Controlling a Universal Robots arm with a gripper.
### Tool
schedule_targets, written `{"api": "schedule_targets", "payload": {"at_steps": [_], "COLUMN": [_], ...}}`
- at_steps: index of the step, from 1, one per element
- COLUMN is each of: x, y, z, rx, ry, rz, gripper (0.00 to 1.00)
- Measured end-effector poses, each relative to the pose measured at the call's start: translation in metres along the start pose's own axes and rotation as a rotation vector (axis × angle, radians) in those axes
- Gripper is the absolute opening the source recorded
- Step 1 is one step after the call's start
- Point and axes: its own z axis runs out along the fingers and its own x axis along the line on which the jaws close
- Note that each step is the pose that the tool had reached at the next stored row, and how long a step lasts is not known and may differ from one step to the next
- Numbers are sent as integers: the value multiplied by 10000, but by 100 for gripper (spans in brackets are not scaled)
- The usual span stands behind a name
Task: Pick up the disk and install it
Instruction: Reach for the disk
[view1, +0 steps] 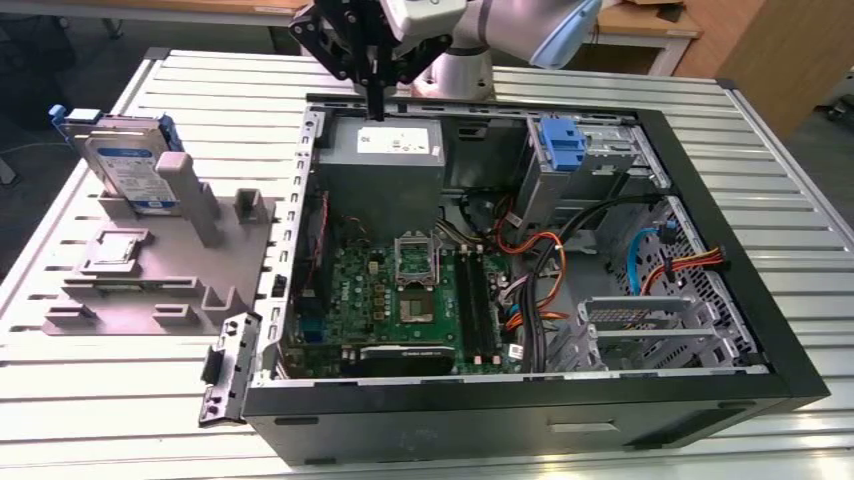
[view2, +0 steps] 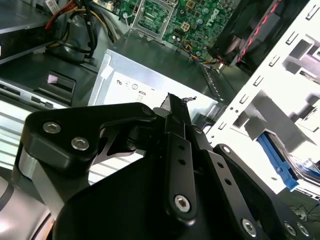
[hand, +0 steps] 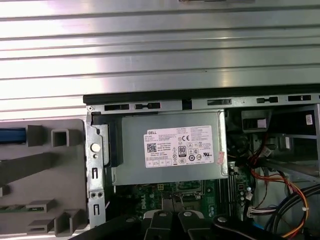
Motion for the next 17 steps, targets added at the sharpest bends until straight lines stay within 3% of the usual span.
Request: {"api": "schedule_targets", "payload": {"at_steps": [7, 17], "x": [57, 61], "y": [49, 50], "z": [1, 1], "rx": [2, 1], "ry": [1, 1], "rz": [-1, -1], "gripper": [10, 10]}}
